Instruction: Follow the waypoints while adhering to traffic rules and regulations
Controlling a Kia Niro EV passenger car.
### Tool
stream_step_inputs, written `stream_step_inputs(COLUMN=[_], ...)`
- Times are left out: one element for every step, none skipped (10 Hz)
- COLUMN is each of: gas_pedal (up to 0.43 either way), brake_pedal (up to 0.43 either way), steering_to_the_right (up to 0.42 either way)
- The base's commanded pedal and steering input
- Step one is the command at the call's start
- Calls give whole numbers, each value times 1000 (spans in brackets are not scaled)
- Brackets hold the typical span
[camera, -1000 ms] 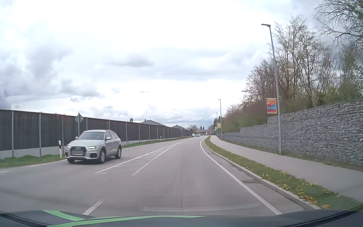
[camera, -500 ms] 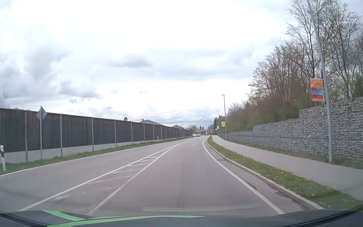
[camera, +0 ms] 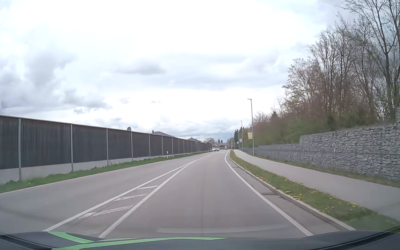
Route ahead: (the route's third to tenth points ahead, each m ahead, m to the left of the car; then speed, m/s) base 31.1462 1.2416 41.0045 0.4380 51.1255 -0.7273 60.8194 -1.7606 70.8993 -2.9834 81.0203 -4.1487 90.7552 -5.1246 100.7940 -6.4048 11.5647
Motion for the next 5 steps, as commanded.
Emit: stream_step_inputs(gas_pedal=[98,98,98,98,98], brake_pedal=[0,0,0,0,0], steering_to_the_right=[9,10,10,10,10])
